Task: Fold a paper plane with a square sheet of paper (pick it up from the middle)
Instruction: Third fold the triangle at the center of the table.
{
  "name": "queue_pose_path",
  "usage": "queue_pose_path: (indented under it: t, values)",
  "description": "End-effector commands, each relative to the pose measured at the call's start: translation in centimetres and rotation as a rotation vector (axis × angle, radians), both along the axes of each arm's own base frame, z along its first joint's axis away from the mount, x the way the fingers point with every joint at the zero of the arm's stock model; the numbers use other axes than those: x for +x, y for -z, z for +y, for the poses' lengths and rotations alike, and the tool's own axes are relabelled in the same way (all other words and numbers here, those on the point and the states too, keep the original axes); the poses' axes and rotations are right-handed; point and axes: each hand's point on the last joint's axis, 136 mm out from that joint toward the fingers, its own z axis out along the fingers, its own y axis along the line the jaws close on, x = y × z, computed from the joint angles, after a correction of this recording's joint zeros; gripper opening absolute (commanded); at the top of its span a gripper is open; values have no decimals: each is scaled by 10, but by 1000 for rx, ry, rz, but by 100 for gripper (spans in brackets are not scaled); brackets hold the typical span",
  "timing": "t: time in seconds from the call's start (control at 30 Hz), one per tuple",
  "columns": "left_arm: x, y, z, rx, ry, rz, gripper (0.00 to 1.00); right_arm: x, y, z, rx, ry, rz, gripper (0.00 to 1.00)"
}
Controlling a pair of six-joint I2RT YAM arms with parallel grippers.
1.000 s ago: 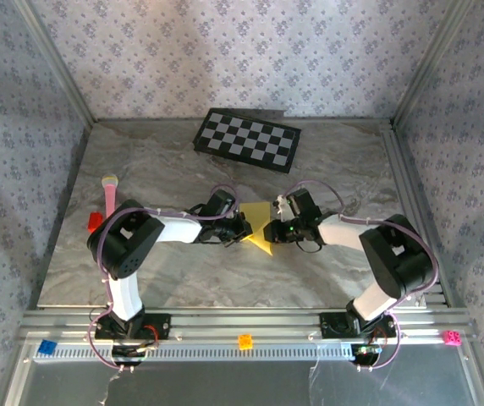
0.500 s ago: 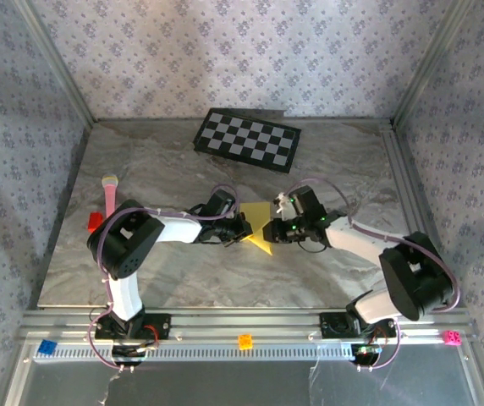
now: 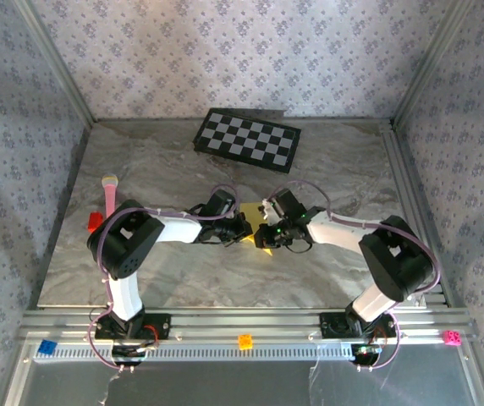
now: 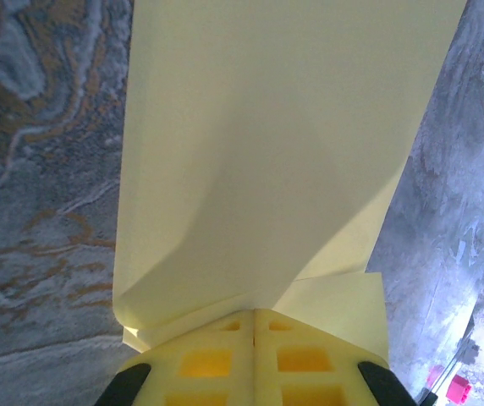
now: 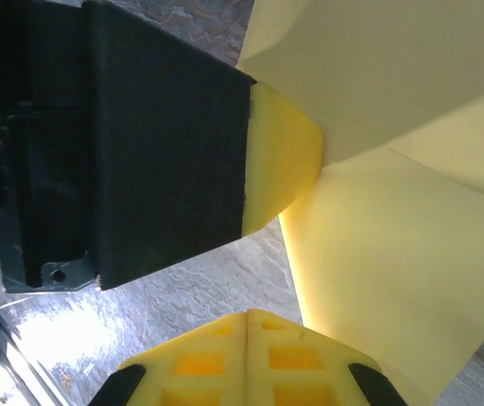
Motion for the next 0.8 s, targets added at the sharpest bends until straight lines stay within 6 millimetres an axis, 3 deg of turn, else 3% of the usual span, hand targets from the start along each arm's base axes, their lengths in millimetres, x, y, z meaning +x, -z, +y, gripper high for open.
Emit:
queue_pose_path:
  t: [0.0,0.5,0.77]
  values:
    - [-8,20,14,77,-10,36,0,3,6,-2,-54,16,17,1]
    - [-7,20,14,81,-7,34,0,-6,25,-17,-50,43,61,2]
    - [-7,20,15,89,-8,35,0,-6,14,-19,-3,42,43,4]
